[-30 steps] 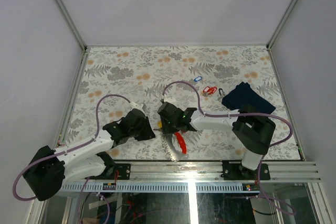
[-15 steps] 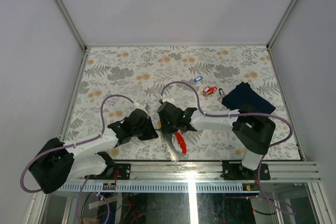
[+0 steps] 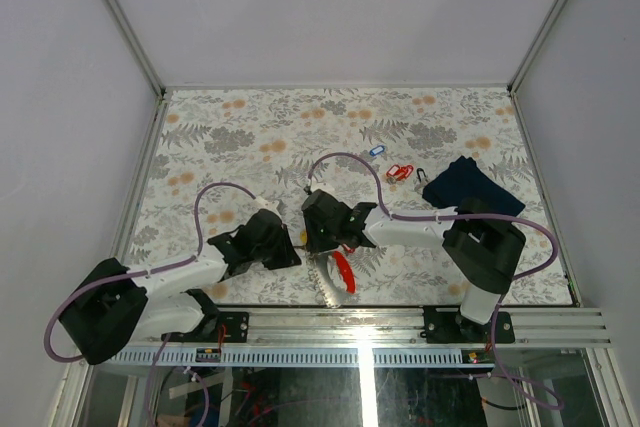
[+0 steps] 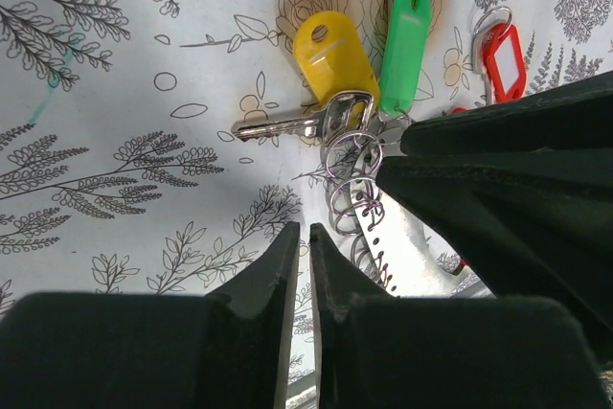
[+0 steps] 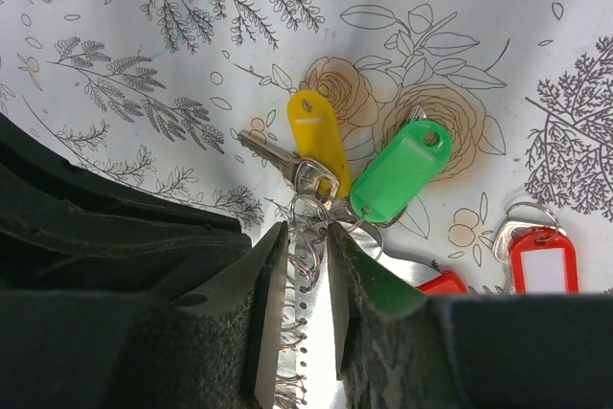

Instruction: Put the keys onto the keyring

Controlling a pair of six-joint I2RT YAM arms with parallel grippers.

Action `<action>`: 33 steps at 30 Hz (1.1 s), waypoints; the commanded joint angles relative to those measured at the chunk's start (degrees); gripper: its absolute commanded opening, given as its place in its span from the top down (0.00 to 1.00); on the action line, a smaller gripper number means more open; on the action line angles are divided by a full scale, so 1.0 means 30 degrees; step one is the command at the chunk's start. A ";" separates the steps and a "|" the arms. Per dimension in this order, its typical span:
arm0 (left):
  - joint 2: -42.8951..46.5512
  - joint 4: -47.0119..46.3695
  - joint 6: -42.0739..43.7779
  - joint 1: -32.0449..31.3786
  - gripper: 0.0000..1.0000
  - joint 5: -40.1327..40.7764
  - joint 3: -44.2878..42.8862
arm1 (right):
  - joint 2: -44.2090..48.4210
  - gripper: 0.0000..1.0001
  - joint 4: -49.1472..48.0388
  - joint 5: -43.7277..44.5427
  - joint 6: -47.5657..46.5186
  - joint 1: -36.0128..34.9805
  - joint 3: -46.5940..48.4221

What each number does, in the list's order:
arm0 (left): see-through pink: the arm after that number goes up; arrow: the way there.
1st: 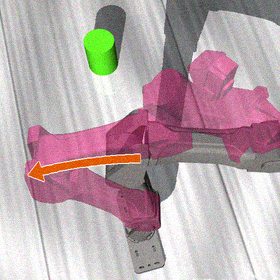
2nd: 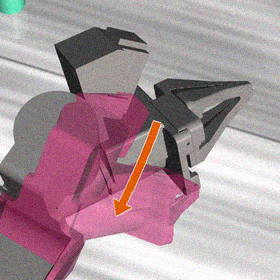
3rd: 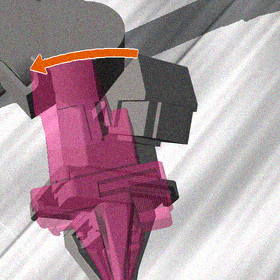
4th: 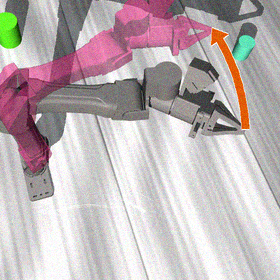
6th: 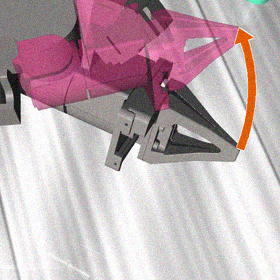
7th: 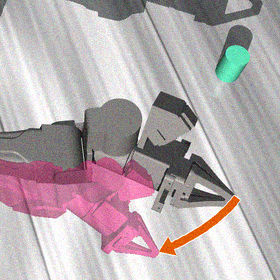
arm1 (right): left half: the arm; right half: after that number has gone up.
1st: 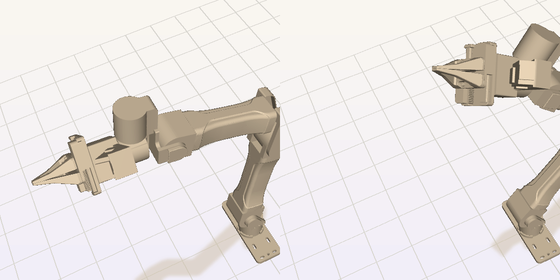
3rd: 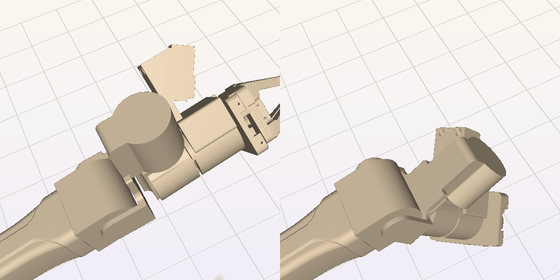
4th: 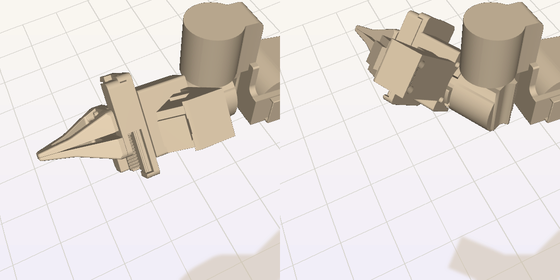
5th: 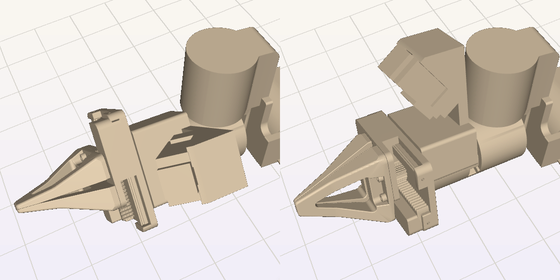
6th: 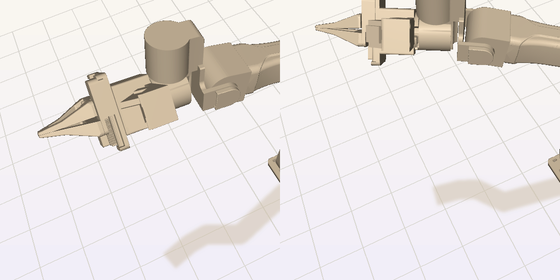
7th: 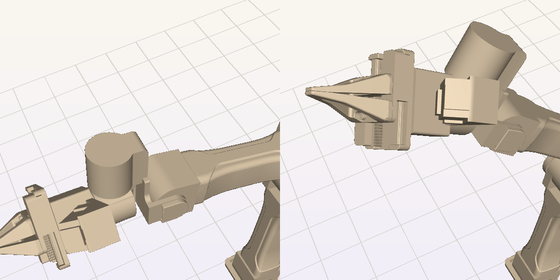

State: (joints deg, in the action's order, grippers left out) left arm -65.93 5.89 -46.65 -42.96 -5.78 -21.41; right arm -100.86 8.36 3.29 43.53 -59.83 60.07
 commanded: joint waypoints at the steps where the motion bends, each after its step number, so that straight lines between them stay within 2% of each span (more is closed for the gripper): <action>1: -0.0181 -0.1136 -0.0144 0.0140 0.95 0.0286 0.0196 | -0.0180 0.71 -0.0573 -0.0316 -0.0073 0.0235 0.0081; 5: -0.0358 -0.1272 -0.0209 0.0125 1.00 0.0455 0.0136 | -0.0218 0.71 -0.0562 -0.0364 -0.0081 0.0314 0.0055; 24: -0.1660 -0.2014 -0.0532 0.0144 1.00 0.0997 -0.0144 | -0.0714 0.73 -0.0487 -0.0921 -0.0024 0.0318 0.0061; 33: -0.1773 -0.2006 -0.0505 0.0118 1.00 0.1005 -0.0126 | -0.0560 0.70 -0.0021 -0.0540 -0.0081 0.0345 0.0104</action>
State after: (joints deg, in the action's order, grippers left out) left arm -70.26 0.45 -48.18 -42.96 -4.08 -21.41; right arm -101.67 8.14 0.80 43.55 -59.29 59.90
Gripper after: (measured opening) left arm 0.001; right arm 0.297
